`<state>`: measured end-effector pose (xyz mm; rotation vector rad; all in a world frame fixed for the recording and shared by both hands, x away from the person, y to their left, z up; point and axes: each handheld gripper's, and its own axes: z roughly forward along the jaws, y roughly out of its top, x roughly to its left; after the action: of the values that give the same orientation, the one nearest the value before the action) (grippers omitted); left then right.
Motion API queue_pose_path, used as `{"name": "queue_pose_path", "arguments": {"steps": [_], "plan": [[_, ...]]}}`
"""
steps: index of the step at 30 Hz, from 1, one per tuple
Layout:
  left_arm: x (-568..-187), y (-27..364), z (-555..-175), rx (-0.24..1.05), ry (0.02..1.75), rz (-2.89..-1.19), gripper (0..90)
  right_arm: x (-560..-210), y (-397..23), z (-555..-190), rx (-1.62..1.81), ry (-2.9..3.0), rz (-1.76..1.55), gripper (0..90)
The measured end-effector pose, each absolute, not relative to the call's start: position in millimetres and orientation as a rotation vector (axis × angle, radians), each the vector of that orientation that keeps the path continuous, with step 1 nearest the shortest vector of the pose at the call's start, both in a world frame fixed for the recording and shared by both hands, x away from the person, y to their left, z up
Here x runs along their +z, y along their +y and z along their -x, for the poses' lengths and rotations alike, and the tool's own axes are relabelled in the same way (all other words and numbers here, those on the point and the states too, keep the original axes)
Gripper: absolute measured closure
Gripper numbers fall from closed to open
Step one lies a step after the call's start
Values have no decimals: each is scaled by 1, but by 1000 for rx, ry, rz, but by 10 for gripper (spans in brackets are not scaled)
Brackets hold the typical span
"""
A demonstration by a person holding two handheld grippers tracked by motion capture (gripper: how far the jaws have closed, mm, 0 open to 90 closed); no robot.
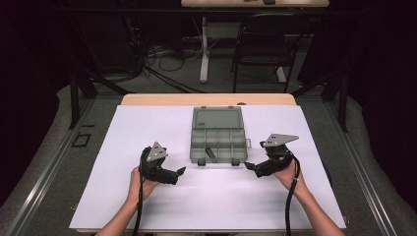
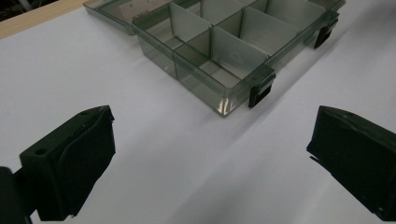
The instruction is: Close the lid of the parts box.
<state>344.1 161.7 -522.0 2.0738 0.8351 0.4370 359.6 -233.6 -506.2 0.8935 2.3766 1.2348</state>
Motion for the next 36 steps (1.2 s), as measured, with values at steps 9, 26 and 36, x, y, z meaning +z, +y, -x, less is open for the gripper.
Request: {"name": "queue_pose_path", "arguments": {"steps": [9, 26, 36], "plan": [[-517, 154, -352, 440, 855, -2063, 0, -502, -233, -361, 1228, 2373, -872, 0], [-508, 121, -384, 422, 870, -2054, 0, -503, -238, -363, 1273, 2384, -899, 0], [-505, 112, -398, 428, 876, -2072, 5, -507, -236, -367, 1276, 2406, -902, 0]]}}
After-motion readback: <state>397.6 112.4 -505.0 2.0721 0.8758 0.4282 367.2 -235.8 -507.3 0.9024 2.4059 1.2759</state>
